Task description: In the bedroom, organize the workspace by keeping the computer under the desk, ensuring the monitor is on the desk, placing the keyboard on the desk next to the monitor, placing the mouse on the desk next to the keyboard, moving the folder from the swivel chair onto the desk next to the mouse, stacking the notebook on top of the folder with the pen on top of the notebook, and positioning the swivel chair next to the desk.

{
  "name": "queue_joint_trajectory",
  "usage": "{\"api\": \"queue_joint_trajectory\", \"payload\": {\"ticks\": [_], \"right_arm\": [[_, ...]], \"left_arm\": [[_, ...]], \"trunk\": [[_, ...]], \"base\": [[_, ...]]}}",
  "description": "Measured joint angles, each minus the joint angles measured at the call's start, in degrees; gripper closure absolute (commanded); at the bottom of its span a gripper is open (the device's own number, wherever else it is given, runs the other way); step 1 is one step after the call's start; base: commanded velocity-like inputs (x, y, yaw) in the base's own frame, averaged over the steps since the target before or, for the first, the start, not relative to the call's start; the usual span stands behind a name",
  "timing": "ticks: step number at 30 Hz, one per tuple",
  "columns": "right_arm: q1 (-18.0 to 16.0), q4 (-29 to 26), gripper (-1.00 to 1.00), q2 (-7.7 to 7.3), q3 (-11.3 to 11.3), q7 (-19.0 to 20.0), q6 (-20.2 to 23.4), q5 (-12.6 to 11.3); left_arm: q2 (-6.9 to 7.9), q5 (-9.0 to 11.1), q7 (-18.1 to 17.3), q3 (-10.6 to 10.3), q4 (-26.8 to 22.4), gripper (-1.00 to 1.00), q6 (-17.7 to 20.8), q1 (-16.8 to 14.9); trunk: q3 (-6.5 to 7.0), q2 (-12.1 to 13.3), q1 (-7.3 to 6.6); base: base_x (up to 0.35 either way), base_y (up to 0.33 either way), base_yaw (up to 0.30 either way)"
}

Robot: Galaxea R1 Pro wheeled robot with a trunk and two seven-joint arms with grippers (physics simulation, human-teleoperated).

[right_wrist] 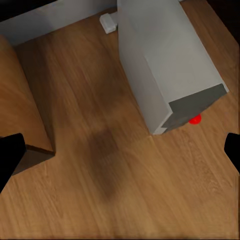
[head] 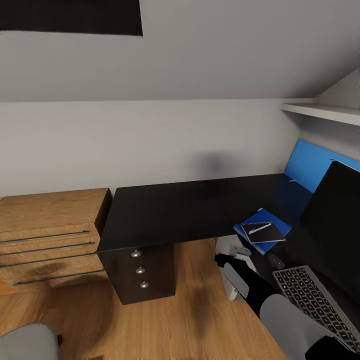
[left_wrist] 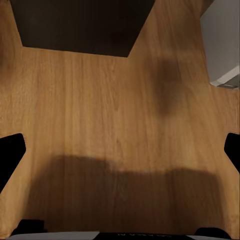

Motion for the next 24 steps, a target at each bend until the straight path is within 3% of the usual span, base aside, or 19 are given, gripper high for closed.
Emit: {"api": "queue_joint_trajectory", "payload": {"ticks": [8, 12, 17, 21, 24], "right_arm": [[0.2, 0.8, -1.0, 0.07, 0.11, -0.01, -0.25, -0.03], [0.34, 4.47, -1.0, 1.76, 0.24, 0.06, -2.73, 0.3], [0.4, 8.91, -1.0, 2.38, 0.18, 0.36, -4.57, 1.3], [0.77, 13.48, -1.0, 2.93, 1.32, 4.27, -10.1, 2.87], [1.13, 17.88, -1.0, 3.75, 2.49, 9.28, -15.05, 5.36]], "left_arm": [[0.0, 0.13, 0.14, 0.13, -0.02, -1.0, 0.25, 0.0], [0.04, 0.2, 0.25, 0.23, 0.0, -1.0, 0.33, 0.0], [-0.01, 0.02, 0.19, 0.18, -0.05, -1.0, 0.09, 0.0], [-0.09, 0.15, 0.33, 0.31, -0.05, -1.0, 0.09, 0.0], [-0.09, 0.27, 0.5, 0.33, -0.05, -1.0, 0.25, 0.0]], "trunk": [[0.0, 0.0, 0.0], [0.0, 0.0, -0.01], [-0.36, -0.79, 0.4], [-1.08, -2.4, 1.28], [-1.62, -3.6, 1.94]], "base": [[-0.326, 0.0, 0.0], [-0.271, 0.0, 0.0], [-0.058, 0.0, 0.0], [-0.003, 0.0, 0.0], [0.0, 0.0, 0.0]]}}
